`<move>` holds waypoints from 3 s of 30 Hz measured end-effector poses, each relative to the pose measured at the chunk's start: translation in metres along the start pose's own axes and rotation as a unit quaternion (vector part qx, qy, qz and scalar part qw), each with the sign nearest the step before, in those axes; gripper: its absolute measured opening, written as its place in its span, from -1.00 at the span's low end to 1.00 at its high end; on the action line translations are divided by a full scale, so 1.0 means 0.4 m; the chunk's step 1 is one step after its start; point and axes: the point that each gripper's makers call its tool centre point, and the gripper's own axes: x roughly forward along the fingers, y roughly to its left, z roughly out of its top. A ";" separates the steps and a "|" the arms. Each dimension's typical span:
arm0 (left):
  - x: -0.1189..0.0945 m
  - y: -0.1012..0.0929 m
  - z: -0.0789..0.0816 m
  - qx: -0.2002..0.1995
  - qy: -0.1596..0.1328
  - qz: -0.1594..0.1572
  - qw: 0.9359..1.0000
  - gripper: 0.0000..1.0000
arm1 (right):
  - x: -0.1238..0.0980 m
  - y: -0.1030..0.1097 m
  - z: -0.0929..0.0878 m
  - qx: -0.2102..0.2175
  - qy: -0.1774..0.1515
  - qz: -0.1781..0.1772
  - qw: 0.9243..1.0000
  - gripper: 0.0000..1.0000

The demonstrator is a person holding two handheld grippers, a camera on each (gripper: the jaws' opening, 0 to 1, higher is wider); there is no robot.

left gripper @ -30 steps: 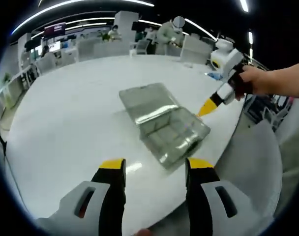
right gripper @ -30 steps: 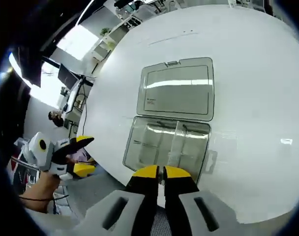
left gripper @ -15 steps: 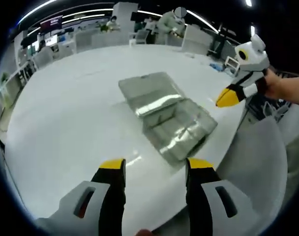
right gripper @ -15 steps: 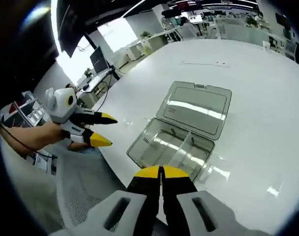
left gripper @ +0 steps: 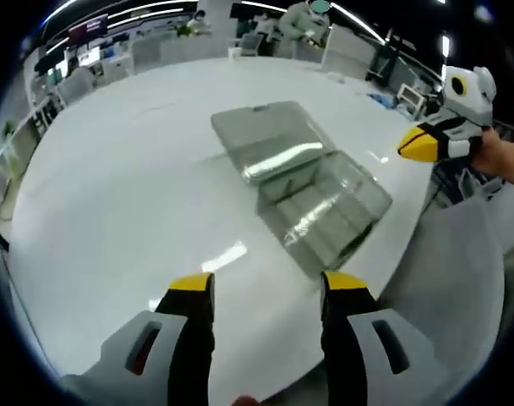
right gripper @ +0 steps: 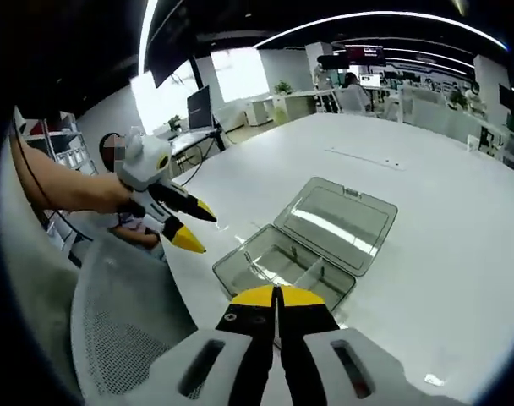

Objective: Insert the divider into the dual guide fixture by aligning both edges with the guide slots and pushing it downward to the bottom, including one-sided entry, uneven engagement, binding, and posture correction.

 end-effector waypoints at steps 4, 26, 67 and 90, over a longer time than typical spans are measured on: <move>0.017 0.011 0.000 -0.006 0.011 0.008 1.000 -0.02 | -0.003 -0.003 -0.001 -0.017 -0.010 -0.002 1.000 -1.00; 0.086 0.054 -0.012 -0.062 0.090 0.057 0.992 -0.01 | -0.035 -0.034 -0.016 -0.069 -0.024 -0.010 0.997 -0.83; 0.135 0.105 -0.037 -0.063 0.190 0.140 0.970 -0.08 | -0.045 -0.046 -0.031 -0.098 -0.025 -0.009 0.995 -0.66; 0.122 0.111 -0.050 -0.065 0.209 0.137 0.966 -0.38 | -0.044 -0.037 -0.038 -0.099 -0.022 -0.009 0.995 -0.65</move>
